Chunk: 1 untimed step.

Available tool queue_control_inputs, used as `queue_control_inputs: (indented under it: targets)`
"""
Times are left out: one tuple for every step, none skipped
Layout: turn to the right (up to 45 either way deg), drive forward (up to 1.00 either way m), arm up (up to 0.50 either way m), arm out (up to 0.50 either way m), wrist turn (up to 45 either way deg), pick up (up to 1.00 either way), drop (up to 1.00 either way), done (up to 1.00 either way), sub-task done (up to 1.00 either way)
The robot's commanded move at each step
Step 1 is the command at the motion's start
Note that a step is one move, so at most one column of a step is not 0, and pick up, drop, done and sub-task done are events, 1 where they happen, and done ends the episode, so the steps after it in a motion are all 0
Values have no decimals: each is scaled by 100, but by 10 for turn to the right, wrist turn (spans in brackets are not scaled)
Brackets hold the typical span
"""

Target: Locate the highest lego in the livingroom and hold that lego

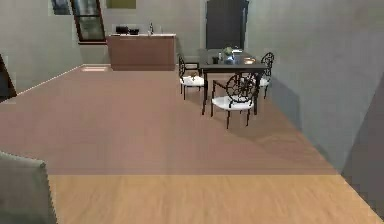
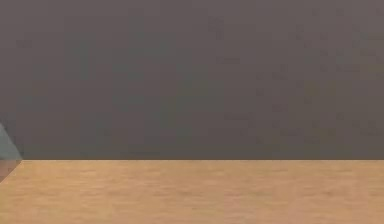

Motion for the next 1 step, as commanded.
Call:
queue_control_inputs:
  targets:
    - [330, 0, 0, 0, 0, 0, 0, 0, 0]
